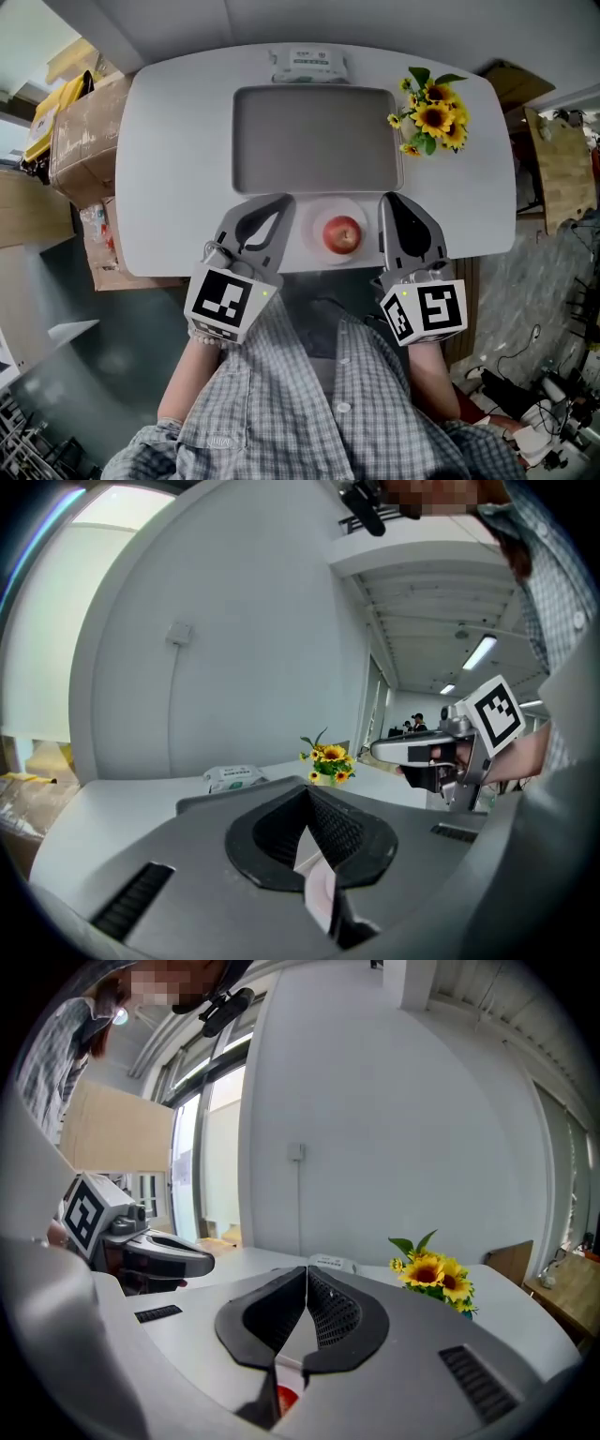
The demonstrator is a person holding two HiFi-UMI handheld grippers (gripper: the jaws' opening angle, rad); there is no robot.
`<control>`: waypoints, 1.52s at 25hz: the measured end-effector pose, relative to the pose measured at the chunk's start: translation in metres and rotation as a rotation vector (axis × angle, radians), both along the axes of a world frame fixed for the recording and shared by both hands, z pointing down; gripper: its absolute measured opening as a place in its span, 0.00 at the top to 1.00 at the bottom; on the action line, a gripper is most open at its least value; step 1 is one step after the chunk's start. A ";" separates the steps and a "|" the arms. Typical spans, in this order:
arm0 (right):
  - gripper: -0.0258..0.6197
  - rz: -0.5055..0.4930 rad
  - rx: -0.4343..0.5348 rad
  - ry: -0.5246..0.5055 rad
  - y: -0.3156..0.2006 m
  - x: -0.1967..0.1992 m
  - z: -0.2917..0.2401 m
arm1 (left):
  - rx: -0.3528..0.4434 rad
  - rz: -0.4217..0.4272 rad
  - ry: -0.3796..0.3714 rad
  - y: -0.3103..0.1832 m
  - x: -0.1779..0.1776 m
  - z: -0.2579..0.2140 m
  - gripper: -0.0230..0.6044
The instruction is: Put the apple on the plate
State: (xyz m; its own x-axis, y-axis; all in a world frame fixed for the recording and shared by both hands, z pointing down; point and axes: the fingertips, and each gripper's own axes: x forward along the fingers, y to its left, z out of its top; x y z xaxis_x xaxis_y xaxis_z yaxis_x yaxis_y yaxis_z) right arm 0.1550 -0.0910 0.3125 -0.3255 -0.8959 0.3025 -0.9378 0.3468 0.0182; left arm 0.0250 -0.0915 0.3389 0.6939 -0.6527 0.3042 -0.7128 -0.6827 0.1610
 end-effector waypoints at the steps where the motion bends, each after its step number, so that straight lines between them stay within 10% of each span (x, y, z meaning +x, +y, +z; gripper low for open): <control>1: 0.93 -0.013 -0.003 0.013 -0.001 0.003 0.003 | -0.020 -0.007 -0.001 0.001 0.001 0.006 0.95; 22: 0.92 -0.057 -0.234 0.093 0.000 0.066 0.112 | -0.296 -0.227 -0.039 0.025 -0.012 0.105 0.95; 38: 0.92 -0.103 -0.444 0.012 0.026 0.065 0.170 | -0.482 -0.115 -0.101 0.053 0.019 0.159 0.95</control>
State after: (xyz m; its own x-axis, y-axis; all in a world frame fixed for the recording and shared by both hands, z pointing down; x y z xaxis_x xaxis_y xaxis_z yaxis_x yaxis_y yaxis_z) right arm 0.2204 -0.0653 0.4829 -0.4001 -0.6420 0.6541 -0.8988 0.4145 -0.1429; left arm 0.0440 -0.0385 0.4980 0.5769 -0.4920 0.6520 -0.8076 -0.4635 0.3647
